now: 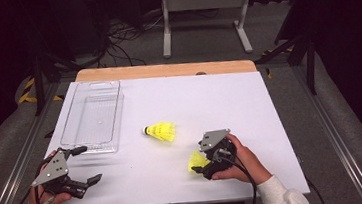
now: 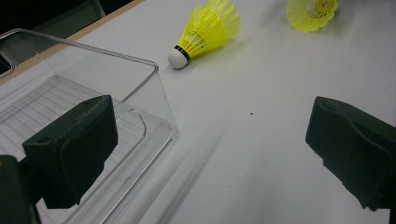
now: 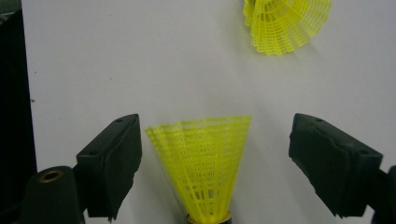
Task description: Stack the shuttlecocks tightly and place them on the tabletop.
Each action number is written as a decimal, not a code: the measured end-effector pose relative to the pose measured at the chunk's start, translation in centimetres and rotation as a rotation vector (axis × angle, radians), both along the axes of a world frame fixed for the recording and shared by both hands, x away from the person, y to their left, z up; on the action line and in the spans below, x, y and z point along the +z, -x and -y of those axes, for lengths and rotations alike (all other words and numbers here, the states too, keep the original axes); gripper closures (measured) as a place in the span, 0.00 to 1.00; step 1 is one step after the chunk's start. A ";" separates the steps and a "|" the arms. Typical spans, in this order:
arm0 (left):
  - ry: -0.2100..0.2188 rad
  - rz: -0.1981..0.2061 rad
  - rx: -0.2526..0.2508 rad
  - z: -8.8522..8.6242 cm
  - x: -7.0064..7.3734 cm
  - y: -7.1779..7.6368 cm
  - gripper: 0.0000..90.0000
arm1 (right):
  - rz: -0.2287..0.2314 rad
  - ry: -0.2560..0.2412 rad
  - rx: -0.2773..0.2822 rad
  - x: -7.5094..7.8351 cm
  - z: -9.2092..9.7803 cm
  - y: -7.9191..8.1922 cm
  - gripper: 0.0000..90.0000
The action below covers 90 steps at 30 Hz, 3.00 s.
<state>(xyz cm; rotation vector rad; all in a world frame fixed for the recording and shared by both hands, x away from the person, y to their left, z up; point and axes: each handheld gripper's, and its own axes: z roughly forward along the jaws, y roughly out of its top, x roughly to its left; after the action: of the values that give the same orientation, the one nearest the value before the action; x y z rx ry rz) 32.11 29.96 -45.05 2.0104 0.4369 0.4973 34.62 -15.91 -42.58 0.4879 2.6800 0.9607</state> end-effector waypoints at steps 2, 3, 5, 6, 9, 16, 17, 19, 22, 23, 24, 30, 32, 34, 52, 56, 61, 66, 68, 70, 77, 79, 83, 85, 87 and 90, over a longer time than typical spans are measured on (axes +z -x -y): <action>0.000 0.001 0.002 0.0 0.0 0.0 0.04 | -0.004 0.004 -0.001 -0.1 0.1 0.1 0.21; -0.001 0.001 0.000 0.0 0.0 0.0 0.04 | -0.006 0.008 0.004 -0.2 0.2 0.2 0.22; -0.002 0.002 0.001 0.1 0.0 0.0 0.04 | -0.007 0.017 0.008 -0.4 0.3 0.3 0.22; -0.001 0.002 0.001 0.1 0.0 0.0 0.04 | -0.011 0.024 0.011 -0.5 0.3 0.4 0.23; -0.003 0.003 -0.001 0.1 0.0 0.1 0.04 | -0.022 0.042 0.010 -0.9 0.5 0.6 0.23; -0.011 0.003 -0.006 0.3 0.0 0.1 0.04 | -0.035 0.069 0.005 -1.8 0.9 0.9 0.25; -0.012 0.003 -0.009 0.3 0.0 0.1 0.03 | -0.036 0.078 0.005 -1.8 1.0 1.0 0.25; -0.018 0.004 -0.007 0.4 0.0 0.1 0.03 | -0.044 0.072 -0.004 -2.0 1.2 1.0 0.26; -0.026 0.006 -0.013 0.5 -0.1 0.0 0.03 | -0.052 0.075 -0.009 -2.4 1.4 1.1 0.27; -0.024 0.005 -0.015 0.6 -0.1 0.0 0.03 | -0.058 0.075 -0.010 -2.5 1.5 1.1 0.28; -0.023 0.004 -0.017 0.6 -0.1 0.0 0.03 | -0.060 0.078 -0.015 -2.6 1.6 1.1 0.28; -0.015 -0.008 -0.024 0.5 -0.2 -0.4 0.03 | -0.077 0.089 -0.008 -3.1 1.7 1.1 0.37; -0.014 -0.009 -0.025 0.5 -0.2 -0.5 0.03 | -0.070 0.094 0.001 -3.2 1.6 1.1 0.40; -0.013 -0.010 -0.026 0.5 -0.2 -0.4 0.03 | -0.071 0.099 0.010 -3.3 1.3 1.1 0.42; -0.018 -0.012 -0.029 0.6 -0.3 -0.4 0.03 | -0.108 0.070 0.022 -3.2 1.6 0.8 0.67; -0.020 -0.006 -0.031 0.6 -0.2 -0.2 0.03 | -0.099 0.076 0.028 -3.2 1.5 0.9 0.67; -0.026 -0.002 -0.029 0.6 -0.1 -0.1 0.03 | -0.077 0.096 0.032 -3.1 1.5 1.0 0.69; -0.028 -0.004 -0.028 0.7 -0.1 0.0 0.03 | -0.047 0.092 0.031 -2.8 1.5 1.2 0.70; -0.027 -0.005 -0.028 0.7 -0.2 -0.1 0.04 | -0.026 0.074 0.013 -2.6 1.6 1.2 0.70; -0.026 -0.008 -0.027 0.7 -0.2 -0.1 0.04 | -0.005 0.070 0.002 -2.5 1.7 1.2 0.71; -0.024 -0.002 -0.030 0.6 -0.1 0.0 0.03 | 0.036 0.035 -0.067 -2.0 1.8 0.8 0.71; -0.023 -0.002 -0.029 0.6 -0.1 -0.1 0.03 | 0.048 0.028 -0.086 -1.8 1.8 0.4 0.71; -0.020 -0.005 -0.028 0.6 -0.1 -0.1 0.03 | 0.069 0.018 -0.117 -1.3 2.0 -0.1 0.71; -0.015 -0.008 -0.028 0.6 -0.1 -0.1 0.04 | 0.080 0.013 -0.132 -1.1 2.2 -0.4 0.71; -0.017 -0.009 -0.027 0.6 -0.2 -0.1 0.04 | 0.085 0.001 -0.147 -0.9 2.4 -0.7 0.71; -0.015 -0.006 -0.025 0.6 -0.1 -0.1 0.03 | 0.097 -0.004 -0.174 -0.6 2.6 -1.0 0.71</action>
<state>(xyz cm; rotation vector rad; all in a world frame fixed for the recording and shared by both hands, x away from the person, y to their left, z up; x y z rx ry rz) 32.23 29.37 -45.18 2.0298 0.4120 0.4802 35.63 -18.50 -43.18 0.6465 2.5020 0.9160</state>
